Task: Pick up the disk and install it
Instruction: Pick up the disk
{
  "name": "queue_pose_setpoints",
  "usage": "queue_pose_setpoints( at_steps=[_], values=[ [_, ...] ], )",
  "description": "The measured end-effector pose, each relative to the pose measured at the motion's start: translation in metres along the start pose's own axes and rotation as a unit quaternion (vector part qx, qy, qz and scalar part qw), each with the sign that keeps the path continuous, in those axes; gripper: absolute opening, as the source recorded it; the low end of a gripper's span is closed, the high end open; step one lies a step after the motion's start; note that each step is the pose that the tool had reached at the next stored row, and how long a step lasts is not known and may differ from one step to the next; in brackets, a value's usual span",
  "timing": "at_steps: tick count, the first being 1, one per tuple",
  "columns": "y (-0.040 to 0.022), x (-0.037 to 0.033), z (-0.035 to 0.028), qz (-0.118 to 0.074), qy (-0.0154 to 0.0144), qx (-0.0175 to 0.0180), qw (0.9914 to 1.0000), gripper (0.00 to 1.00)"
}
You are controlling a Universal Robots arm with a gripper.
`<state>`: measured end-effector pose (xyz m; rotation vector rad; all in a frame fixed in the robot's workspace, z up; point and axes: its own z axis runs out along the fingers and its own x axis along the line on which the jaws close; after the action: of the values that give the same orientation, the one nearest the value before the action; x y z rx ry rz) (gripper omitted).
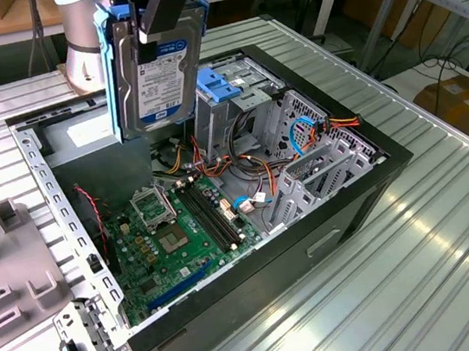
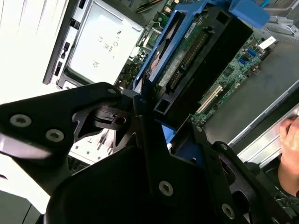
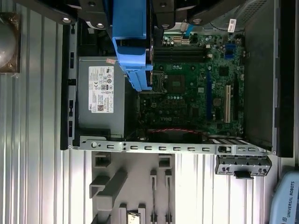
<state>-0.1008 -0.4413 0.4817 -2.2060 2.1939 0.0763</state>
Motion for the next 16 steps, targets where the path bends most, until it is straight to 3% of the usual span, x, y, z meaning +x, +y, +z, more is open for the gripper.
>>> queue_pose_setpoints(
  at_steps=[16],
  values=[
    [-0.0055, 0.0191, -0.0002, 0.000, 0.0000, -0.0001, 1.00000, 0.37]
  ],
)
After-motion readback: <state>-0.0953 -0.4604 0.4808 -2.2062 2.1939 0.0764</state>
